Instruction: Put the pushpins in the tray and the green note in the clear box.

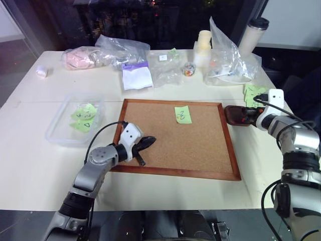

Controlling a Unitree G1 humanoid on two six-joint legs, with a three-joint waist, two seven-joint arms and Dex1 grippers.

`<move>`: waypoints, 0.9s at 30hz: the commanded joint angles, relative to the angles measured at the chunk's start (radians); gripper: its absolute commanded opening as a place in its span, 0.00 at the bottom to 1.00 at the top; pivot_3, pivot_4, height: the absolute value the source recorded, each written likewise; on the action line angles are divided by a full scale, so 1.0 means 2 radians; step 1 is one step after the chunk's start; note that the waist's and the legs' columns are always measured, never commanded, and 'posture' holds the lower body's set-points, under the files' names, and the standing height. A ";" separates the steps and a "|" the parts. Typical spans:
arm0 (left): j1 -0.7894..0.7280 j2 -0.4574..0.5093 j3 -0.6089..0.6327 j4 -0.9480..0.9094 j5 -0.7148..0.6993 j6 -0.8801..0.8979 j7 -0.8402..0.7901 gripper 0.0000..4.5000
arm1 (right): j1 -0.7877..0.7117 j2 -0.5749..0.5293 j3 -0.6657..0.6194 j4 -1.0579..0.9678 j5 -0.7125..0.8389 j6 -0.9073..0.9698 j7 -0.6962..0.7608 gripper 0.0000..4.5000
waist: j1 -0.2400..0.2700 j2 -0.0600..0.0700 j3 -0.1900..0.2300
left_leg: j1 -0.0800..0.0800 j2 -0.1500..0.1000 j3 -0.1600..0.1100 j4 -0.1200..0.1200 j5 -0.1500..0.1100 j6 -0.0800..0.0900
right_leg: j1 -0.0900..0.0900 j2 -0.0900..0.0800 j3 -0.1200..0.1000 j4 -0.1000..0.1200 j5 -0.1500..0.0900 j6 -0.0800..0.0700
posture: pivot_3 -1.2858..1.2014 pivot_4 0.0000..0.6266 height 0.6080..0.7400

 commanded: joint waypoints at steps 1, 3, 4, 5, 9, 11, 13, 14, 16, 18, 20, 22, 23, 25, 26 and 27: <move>0.012 0.003 -0.010 0.018 0.014 0.009 0.001 0.00 | -0.004 -0.005 0.006 -0.035 0.001 -0.001 0.012 0.63 | 0.000 0.000 0.000 | 0.000 0.000 0.000 0.000 0.000 0.000 | 0.000 0.000 0.000 0.000 0.000 0.000 | 0.52 0.24 1.00; 0.012 0.003 -0.011 0.018 0.013 0.009 0.001 0.00 | -0.006 -0.006 0.011 -0.049 0.003 0.004 0.017 0.85 | 0.000 0.000 0.000 | 0.000 0.000 0.000 0.000 0.000 0.000 | 0.000 0.000 0.000 0.000 0.000 0.000 | 0.52 0.24 1.00; 0.012 0.003 -0.011 0.018 0.013 0.009 0.000 0.00 | -0.007 -0.006 0.013 -0.056 0.004 0.006 0.021 0.85 | 0.000 0.000 0.000 | 0.000 0.000 0.000 0.000 0.000 0.000 | 0.000 0.000 0.000 0.000 0.000 0.000 | 0.52 0.24 1.00; 0.012 0.003 -0.011 0.019 0.014 0.008 0.000 0.00 | -0.008 -0.006 0.016 -0.066 0.007 0.010 0.025 0.85 | 0.000 0.000 0.000 | 0.000 0.000 0.000 0.000 0.000 0.000 | 0.000 0.000 0.000 0.000 0.000 0.000 | 0.52 0.24 1.00; 0.011 0.003 -0.011 0.019 0.014 0.008 0.000 0.00 | -0.006 -0.001 0.032 -0.113 0.014 0.031 0.039 0.85 | 0.000 0.000 0.000 | 0.000 0.000 0.000 0.000 0.000 0.000 | 0.000 0.000 0.000 0.000 0.000 0.000 | 0.52 0.24 1.00; 0.010 0.002 -0.012 0.020 0.014 0.008 0.000 0.00 | -0.006 0.006 0.039 -0.141 0.021 0.046 0.045 0.85 | 0.000 0.000 0.000 | 0.000 0.000 0.000 0.000 0.000 0.000 | 0.000 0.000 0.000 0.000 0.000 0.000 | 0.52 0.24 1.00; 0.010 0.002 -0.012 0.020 0.014 0.007 0.000 0.00 | -0.007 0.018 0.048 -0.166 0.029 0.061 0.047 0.85 | 0.000 0.000 0.000 | 0.000 0.000 0.000 0.000 0.000 0.000 | 0.000 0.000 0.000 0.000 0.000 0.000 | 0.52 0.24 1.00; 0.010 0.002 -0.012 0.020 0.014 0.007 0.000 0.00 | -0.007 0.024 0.054 -0.177 0.032 0.067 0.048 0.85 | 0.000 0.000 0.000 | 0.000 0.001 0.000 0.000 0.000 0.000 | 0.000 0.000 0.000 0.000 0.000 0.000 | 0.52 0.24 1.00; 0.009 0.002 -0.012 0.020 0.015 0.007 0.000 0.00 | -0.003 0.037 0.075 -0.202 0.032 0.070 0.054 0.85 | 0.000 0.000 0.000 | 0.000 0.001 0.000 0.000 0.000 0.000 | 0.000 0.000 0.000 0.000 0.000 0.000 | 0.52 0.24 1.00; 0.009 0.002 -0.012 0.021 0.015 0.006 0.000 0.00 | -0.001 0.055 0.093 -0.218 0.031 0.076 0.053 0.85 | 0.000 0.000 0.000 | 0.000 0.001 0.000 0.000 0.000 0.000 | 0.000 0.000 0.000 0.000 0.000 0.000 | 0.52 0.24 1.00; 0.008 0.002 -0.011 0.021 0.015 0.006 0.001 0.00 | 0.002 0.068 0.111 -0.229 0.027 0.076 0.054 0.85 | 0.001 0.000 0.000 | 0.000 0.001 0.000 0.000 0.000 0.000 | 0.000 0.000 0.000 0.000 0.000 0.000 | 0.52 0.24 1.00; 0.008 0.003 -0.010 0.020 0.014 0.007 0.001 0.00 | 0.002 0.082 0.129 -0.233 0.022 0.072 0.054 0.85 | 0.001 0.000 0.000 | 0.000 0.001 -0.001 0.000 0.000 0.000 | 0.000 0.000 0.000 0.000 0.000 0.000 | 0.52 0.24 1.00; 0.009 0.003 -0.010 0.019 0.014 0.007 0.001 0.00 | 0.001 0.088 0.136 -0.233 0.021 0.071 0.054 0.85 | 0.000 0.000 0.000 | 0.000 0.001 -0.001 0.000 0.000 0.000 | 0.000 0.000 0.000 0.000 0.000 0.000 | 0.52 0.24 1.00; 0.010 0.003 -0.009 0.019 0.014 0.008 0.002 0.00 | -0.002 0.098 0.147 -0.233 0.018 0.068 0.055 0.85 | 0.000 0.000 0.000 | 0.000 0.001 -0.001 0.000 0.000 0.000 | 0.000 0.000 0.000 0.000 0.000 0.000 | 0.52 0.24 1.00; 0.010 0.003 -0.009 0.018 0.014 0.008 0.002 0.00 | -0.003 0.101 0.149 -0.232 0.017 0.066 0.054 0.85 | 0.000 0.000 0.000 | 0.000 0.001 -0.001 0.000 0.000 0.000 | 0.000 0.000 0.000 0.000 0.000 0.000 | 0.52 0.24 1.00; 0.011 0.004 -0.008 0.018 0.014 0.008 0.002 0.00 | -0.004 0.104 0.151 -0.228 0.016 0.064 0.053 0.85 | 0.001 0.000 0.000 | 0.000 0.001 -0.001 0.000 0.000 0.000 | 0.000 0.000 0.000 0.000 0.000 0.000 | 0.52 0.24 1.00</move>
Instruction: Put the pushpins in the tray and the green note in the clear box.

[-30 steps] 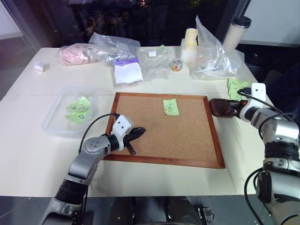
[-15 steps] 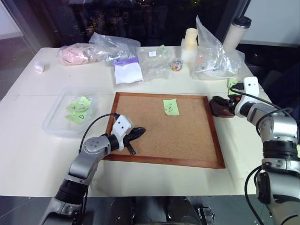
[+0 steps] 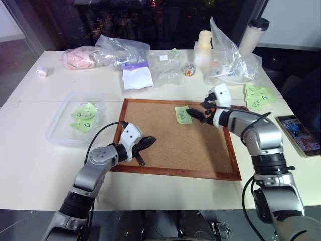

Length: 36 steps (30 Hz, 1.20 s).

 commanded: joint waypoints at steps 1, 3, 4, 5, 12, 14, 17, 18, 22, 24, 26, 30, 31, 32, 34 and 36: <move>0.013 0.004 -0.008 0.014 0.014 0.011 0.003 0.00 | -0.010 0.008 0.002 -0.007 -0.007 -0.016 -0.002 0.85 | 0.000 0.000 0.000 | 0.000 0.000 0.000 0.000 0.000 0.000 | 0.000 0.000 0.000 0.000 0.000 0.000 | 0.52 0.24 1.00; 0.015 0.004 -0.007 0.012 0.014 0.012 0.005 0.00 | -0.011 0.014 0.016 0.004 -0.017 -0.027 -0.002 0.73 | -0.001 0.000 0.000 | 0.000 0.000 0.000 0.000 0.000 0.000 | 0.000 0.000 0.000 0.000 0.000 0.000 | 0.52 0.24 1.00; 0.016 0.004 -0.007 0.011 0.014 0.012 0.005 0.00 | -0.013 0.017 0.023 0.010 -0.024 -0.032 -0.004 0.66 | -0.001 0.000 0.000 | 0.000 0.000 0.000 0.000 0.000 0.000 | 0.000 0.000 0.000 0.000 0.000 0.000 | 0.52 0.24 1.00; 0.016 0.004 -0.007 0.011 0.014 0.012 0.006 0.00 | -0.015 0.020 0.027 0.014 -0.028 -0.038 -0.003 0.66 | -0.001 0.000 0.000 | 0.000 0.000 0.000 0.000 0.000 0.000 | 0.000 0.000 0.000 0.000 0.000 0.000 | 0.52 0.24 1.00; 0.019 0.004 -0.007 0.006 0.013 0.014 0.010 0.00 | -0.020 0.031 0.040 0.029 -0.044 -0.058 0.003 0.66 | -0.001 0.000 0.000 | 0.000 0.000 0.000 0.000 0.000 0.000 | 0.000 0.000 0.000 0.000 0.000 0.000 | 0.52 0.24 1.00; 0.020 0.004 -0.008 0.005 0.012 0.015 0.011 0.00 | -0.024 0.035 0.039 0.041 -0.049 -0.063 0.002 0.66 | -0.002 0.000 0.000 | 0.000 0.000 0.000 0.000 0.000 0.000 | 0.000 0.000 0.000 0.000 0.000 0.000 | 0.52 0.24 1.00; 0.021 0.004 -0.008 0.004 0.011 0.016 0.012 0.00 | -0.024 0.038 0.043 0.054 -0.056 -0.072 0.004 0.66 | -0.002 0.000 0.000 | 0.000 0.000 0.000 0.000 0.000 0.000 | 0.000 0.000 0.000 0.000 0.000 0.000 | 0.52 0.24 1.00; 0.021 0.004 -0.008 0.003 0.012 0.015 0.012 0.00 | -0.023 0.038 0.045 0.057 -0.059 -0.075 0.005 0.66 | -0.002 0.000 0.000 | 0.000 0.000 0.000 0.000 0.000 0.000 | 0.000 0.000 0.000 0.000 0.000 0.000 | 0.52 0.24 1.00; 0.022 0.003 -0.009 0.002 0.012 0.015 0.013 0.00 | -0.020 0.039 0.047 0.066 -0.066 -0.082 0.009 0.66 | -0.002 0.000 0.000 | 0.000 0.000 0.000 0.000 0.000 0.000 | 0.000 0.000 0.000 0.000 0.000 0.000 | 0.52 0.24 1.00; 0.023 0.003 -0.009 0.002 0.012 0.015 0.014 0.00 | -0.019 0.039 0.052 0.071 -0.072 -0.087 0.012 0.66 | -0.002 0.000 0.000 | 0.000 0.000 0.000 0.000 0.000 0.000 | 0.000 0.000 0.000 0.000 0.000 0.000 | 0.52 0.24 1.00; 0.023 0.003 -0.009 0.002 0.012 0.015 0.014 0.00 | -0.018 0.036 0.063 0.075 -0.084 -0.101 0.017 0.66 | -0.002 0.000 0.000 | 0.000 0.000 0.000 0.000 0.000 0.000 | 0.000 0.000 0.000 0.000 0.000 0.000 | 0.52 0.24 1.00; 0.025 0.004 -0.008 0.000 0.012 0.016 0.015 0.00 | -0.012 0.038 0.067 0.076 -0.092 -0.107 0.019 0.27 | -0.002 0.000 0.000 | 0.000 0.000 0.000 0.000 0.000 0.000 | 0.000 0.000 0.000 0.000 0.000 0.000 | 0.52 0.24 1.00; 0.025 0.004 -0.008 0.000 0.012 0.016 0.015 0.00 | -0.012 0.037 0.068 0.077 -0.094 -0.109 0.020 0.15 | -0.002 0.000 0.000 | 0.000 0.000 0.000 0.000 0.000 0.000 | 0.000 0.000 0.000 0.000 0.000 0.000 | 0.52 0.24 1.00; 0.025 0.004 -0.008 0.000 0.012 0.016 0.015 0.00 | -0.011 0.036 0.071 0.077 -0.098 -0.112 0.021 0.04 | -0.002 0.000 0.000 | 0.000 0.000 0.000 0.000 0.000 0.000 | 0.000 0.000 0.000 0.000 0.000 0.000 | 0.52 0.24 1.00; 0.025 0.004 -0.007 0.000 0.011 0.017 0.016 0.00 | -0.010 0.035 0.072 0.078 -0.100 -0.115 0.021 0.01 | -0.002 0.000 0.000 | 0.000 0.000 0.000 0.000 0.000 0.000 | 0.000 0.000 0.000 0.000 0.000 0.000 | 0.52 0.24 1.00; 0.026 0.005 -0.008 0.000 0.012 0.017 0.016 0.00 | -0.009 0.036 0.071 0.076 -0.101 -0.115 0.021 0.01 | -0.002 0.000 0.000 | 0.000 0.000 0.000 0.000 0.000 0.000 | 0.000 0.000 0.000 0.000 0.000 0.000 | 0.52 0.24 1.00</move>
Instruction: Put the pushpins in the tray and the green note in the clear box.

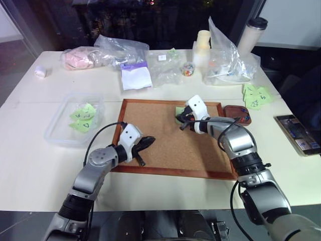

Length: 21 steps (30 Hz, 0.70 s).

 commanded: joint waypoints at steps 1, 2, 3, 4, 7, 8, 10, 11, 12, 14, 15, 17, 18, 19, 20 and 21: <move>0.015 0.004 -0.009 0.014 0.011 0.015 0.001 0.00 | 0.001 -0.002 -0.008 -0.009 -0.005 -0.004 -0.002 0.01 | 0.000 0.000 0.000 | 0.000 0.000 0.000 0.000 0.000 0.000 | 0.000 0.000 0.000 0.000 0.000 0.000 | 0.52 0.24 1.00; 0.015 0.004 -0.009 0.015 0.012 0.015 0.002 0.00 | 0.001 -0.002 -0.010 -0.013 -0.003 -0.001 -0.003 0.01 | 0.000 0.000 0.000 | 0.000 0.000 0.000 0.000 0.000 0.000 | 0.000 0.000 0.000 0.000 0.000 0.000 | 0.52 0.24 1.00; 0.015 0.003 -0.009 0.016 0.012 0.015 0.002 0.00 | 0.000 -0.002 -0.013 -0.017 -0.001 0.003 -0.003 0.01 | 0.000 0.000 0.000 | 0.000 0.000 0.000 0.000 0.000 0.000 | 0.000 0.000 0.000 0.000 0.000 0.000 | 0.52 0.24 1.00; 0.014 0.003 -0.010 0.018 0.014 0.016 0.003 0.00 | 0.000 -0.003 -0.015 -0.021 0.001 0.006 -0.002 0.01 | 0.000 0.000 0.000 | 0.000 0.000 0.000 0.000 0.000 0.000 | 0.000 0.000 0.000 0.000 0.000 0.000 | 0.52 0.24 1.00; 0.013 0.005 -0.015 0.023 0.018 0.016 0.003 0.00 | -0.001 -0.007 -0.021 -0.039 0.008 0.018 0.000 0.01 | 0.000 0.000 0.000 | 0.000 0.000 0.000 0.000 0.000 0.000 | 0.000 0.000 0.000 0.000 0.000 0.000 | 0.52 0.24 1.00; 0.013 0.005 -0.015 0.023 0.019 0.016 0.003 0.00 | -0.001 -0.009 -0.024 -0.047 0.010 0.024 0.001 0.01 | 0.000 0.000 0.000 | 0.000 0.000 0.000 0.000 0.000 0.000 | 0.000 0.000 0.000 0.000 0.000 0.000 | 0.52 0.24 1.00; 0.013 0.005 -0.015 0.024 0.019 0.017 0.003 0.00 | -0.001 -0.012 -0.028 -0.062 0.014 0.034 0.001 0.01 | 0.001 0.000 0.000 | 0.000 0.000 0.000 0.000 0.000 0.000 | 0.000 0.000 0.000 0.000 0.000 0.000 | 0.52 0.24 1.00; 0.013 0.005 -0.016 0.024 0.019 0.017 0.002 0.00 | -0.001 -0.014 -0.029 -0.068 0.015 0.038 0.002 0.01 | 0.001 0.000 0.000 | 0.000 0.000 0.000 0.000 0.000 0.000 | 0.000 0.000 0.000 0.000 0.000 0.000 | 0.52 0.24 1.00; 0.014 0.005 -0.017 0.024 0.020 0.017 0.002 0.00 | -0.001 -0.015 -0.031 -0.075 0.016 0.044 0.002 0.01 | 0.002 0.000 0.000 | -0.001 0.000 0.000 0.000 0.000 0.000 | -0.001 0.000 0.000 0.000 0.000 0.000 | 0.52 0.24 1.00; 0.014 0.006 -0.018 0.025 0.021 0.017 0.001 0.00 | 0.002 -0.018 -0.033 -0.087 0.018 0.050 0.001 0.01 | 0.002 0.000 0.000 | -0.001 0.000 0.000 0.000 0.000 0.000 | -0.001 0.000 0.000 0.000 0.000 0.000 | 0.52 0.24 1.00; 0.015 0.006 -0.019 0.026 0.021 0.017 0.001 0.00 | 0.003 -0.019 -0.033 -0.091 0.018 0.053 0.001 0.01 | 0.002 0.000 0.000 | -0.001 0.000 0.000 0.000 0.000 0.000 | -0.001 0.000 0.000 0.000 0.000 0.000 | 0.52 0.24 1.00; 0.014 0.006 -0.019 0.027 0.021 0.018 0.000 0.00 | 0.005 -0.020 -0.035 -0.098 0.019 0.057 0.001 0.01 | 0.002 0.000 0.000 | -0.001 0.000 0.000 0.000 0.000 0.000 | -0.001 0.000 0.000 0.000 0.000 0.000 | 0.52 0.24 1.00; 0.014 0.006 -0.019 0.027 0.021 0.018 0.000 0.00 | 0.006 -0.021 -0.036 -0.102 0.020 0.060 0.001 0.01 | 0.001 0.000 0.000 | -0.001 0.000 0.000 0.000 0.000 0.000 | -0.001 0.000 0.000 0.000 0.000 0.000 | 0.52 0.24 1.00; 0.013 0.005 -0.019 0.028 0.021 0.018 -0.001 0.00 | 0.007 -0.023 -0.037 -0.106 0.021 0.062 0.000 0.01 | 0.001 0.000 0.000 | -0.001 0.000 0.000 0.000 0.000 0.000 | -0.001 0.000 0.000 0.000 0.000 0.000 | 0.52 0.24 1.00; 0.014 0.005 -0.020 0.028 0.021 0.018 -0.001 0.00 | 0.008 -0.024 -0.038 -0.110 0.022 0.065 0.000 0.01 | 0.001 0.000 0.000 | -0.001 0.000 0.000 0.000 0.000 0.000 | -0.001 0.000 0.000 0.000 0.000 0.000 | 0.52 0.24 1.00; 0.014 0.005 -0.020 0.028 0.022 0.018 -0.001 0.00 | 0.009 -0.024 -0.039 -0.114 0.023 0.067 -0.001 0.01 | 0.001 0.000 0.000 | -0.001 0.000 0.000 0.000 0.000 0.000 | -0.001 0.000 0.000 0.000 0.000 0.000 | 0.52 0.24 1.00</move>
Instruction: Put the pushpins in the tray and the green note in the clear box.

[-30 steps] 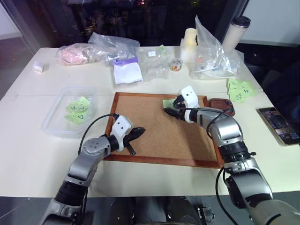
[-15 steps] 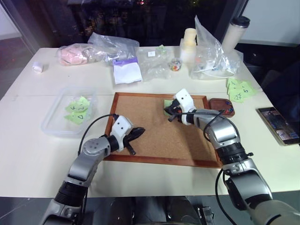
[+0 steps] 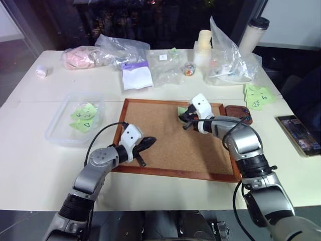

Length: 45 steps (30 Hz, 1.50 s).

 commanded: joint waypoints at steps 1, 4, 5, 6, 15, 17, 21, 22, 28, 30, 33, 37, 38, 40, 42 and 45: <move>0.015 0.004 -0.015 0.025 0.016 0.018 0.000 0.00 | -0.004 -0.005 -0.015 -0.031 0.008 0.006 -0.001 0.01 | 0.000 0.000 0.000 | 0.000 0.000 0.000 0.000 0.000 0.000 | 0.000 0.000 0.000 0.000 0.000 0.000 | 0.52 0.24 1.00; 0.015 0.002 -0.013 0.025 0.014 0.019 0.000 0.00 | 0.000 -0.008 -0.018 -0.045 0.011 0.013 0.000 0.01 | 0.000 0.000 0.000 | 0.000 0.000 0.000 0.000 0.000 0.000 | 0.000 0.000 0.000 0.000 0.000 0.000 | 0.52 0.24 1.00; 0.015 0.001 -0.012 0.024 0.013 0.019 0.001 0.00 | 0.003 -0.011 -0.018 -0.053 0.012 0.017 0.002 0.01 | 0.000 0.000 0.000 | 0.000 0.000 0.000 0.000 0.000 0.000 | 0.000 0.000 0.000 0.000 0.000 0.000 | 0.52 0.24 1.00; 0.014 0.000 -0.011 0.024 0.011 0.019 0.001 0.00 | 0.004 -0.012 -0.018 -0.058 0.013 0.020 0.002 0.01 | 0.000 0.000 0.000 | 0.000 0.000 0.000 0.000 0.000 0.000 | 0.000 0.000 0.000 0.000 0.000 0.000 | 0.52 0.24 1.00; -0.022 -0.063 0.031 -0.056 -0.096 0.109 0.004 0.00 | 0.050 -0.066 -0.010 -0.222 0.041 0.082 0.029 0.01 | 0.002 -0.001 0.000 | -0.001 0.000 -0.001 0.000 0.000 0.000 | 0.000 0.000 -0.001 0.000 0.000 0.000 | 0.52 0.24 1.00; -0.038 -0.072 0.036 -0.062 -0.113 0.123 0.003 0.00 | 0.057 -0.079 -0.008 -0.250 0.047 0.090 0.034 0.01 | 0.001 -0.002 0.001 | -0.001 0.000 -0.002 0.000 0.000 0.000 | -0.001 0.000 -0.001 0.000 0.000 0.000 | 0.52 0.24 1.00; -0.079 -0.099 0.065 -0.048 -0.153 0.157 0.024 0.07 | 0.068 -0.100 -0.007 -0.291 0.060 0.101 0.045 0.00 | 0.000 -0.002 0.001 | -0.001 -0.001 -0.002 0.000 0.000 0.000 | 0.000 0.000 -0.001 0.000 0.000 0.000 | 0.52 0.24 1.00; -0.089 -0.103 0.071 -0.044 -0.161 0.163 0.027 0.15 | 0.071 -0.105 -0.006 -0.298 0.062 0.102 0.047 0.00 | 0.001 -0.002 0.001 | -0.001 -0.001 -0.002 0.000 0.000 0.000 | 0.000 0.000 -0.001 0.000 0.000 0.000 | 0.52 0.24 1.00; -0.132 -0.130 0.110 -0.016 -0.209 0.206 0.053 0.74 | 0.089 -0.146 0.005 -0.327 0.057 0.084 0.061 0.00 | 0.001 -0.002 0.001 | -0.001 -0.001 -0.002 0.000 0.000 0.000 | 0.000 0.000 -0.001 -0.001 0.000 0.000 | 0.52 0.24 1.00; -0.143 -0.152 0.137 -0.001 -0.239 0.230 0.080 0.84 | 0.091 -0.165 0.015 -0.330 0.043 0.061 0.068 0.00 | 0.001 -0.002 0.001 | -0.001 -0.001 -0.003 0.000 0.000 0.000 | 0.000 0.000 -0.001 -0.001 0.000 0.000 | 0.52 0.24 1.00; -0.157 -0.181 0.167 0.021 -0.274 0.262 0.116 0.84 | 0.095 -0.179 0.017 -0.330 0.043 0.041 0.077 0.00 | 0.001 -0.003 0.002 | -0.001 -0.002 -0.003 0.000 0.000 0.000 | 0.000 0.000 -0.001 -0.001 0.000 0.000 | 0.52 0.24 1.00; -0.174 -0.203 0.186 0.041 -0.303 0.296 0.147 0.84 | 0.090 -0.184 0.017 -0.328 0.039 0.026 0.081 0.00 | 0.001 -0.003 0.002 | -0.002 -0.002 -0.003 0.001 0.000 0.000 | 0.000 0.000 -0.001 -0.001 0.000 0.000 | 0.52 0.24 1.00; -0.178 -0.209 0.190 0.047 -0.312 0.304 0.154 0.84 | 0.087 -0.183 0.016 -0.328 0.041 0.027 0.080 0.00 | 0.001 -0.003 0.002 | -0.002 -0.002 -0.003 0.001 0.000 0.000 | 0.000 0.000 -0.001 -0.001 0.000 0.000 | 0.52 0.24 1.00; -0.184 -0.214 0.191 0.052 -0.321 0.316 0.159 0.84 | 0.082 -0.182 0.015 -0.329 0.042 0.025 0.081 0.00 | 0.001 -0.003 0.002 | -0.002 -0.002 -0.003 0.001 0.000 0.000 | 0.000 0.000 -0.001 -0.001 0.000 0.000 | 0.52 0.24 1.00; -0.186 -0.214 0.189 0.053 -0.327 0.327 0.160 0.84 | 0.080 -0.182 0.016 -0.331 0.042 0.025 0.081 0.00 | 0.001 -0.003 0.002 | -0.002 -0.002 -0.003 0.001 0.000 0.000 | 0.000 0.000 -0.001 -0.001 0.000 0.000 | 0.52 0.24 1.00; -0.185 -0.215 0.177 0.052 -0.334 0.348 0.159 0.84 | 0.076 -0.185 0.014 -0.336 0.046 0.026 0.084 0.00 | 0.001 -0.003 0.002 | -0.002 -0.002 -0.003 0.000 0.000 0.000 | 0.000 0.000 -0.001 -0.001 0.000 0.000 | 0.52 0.24 1.00</move>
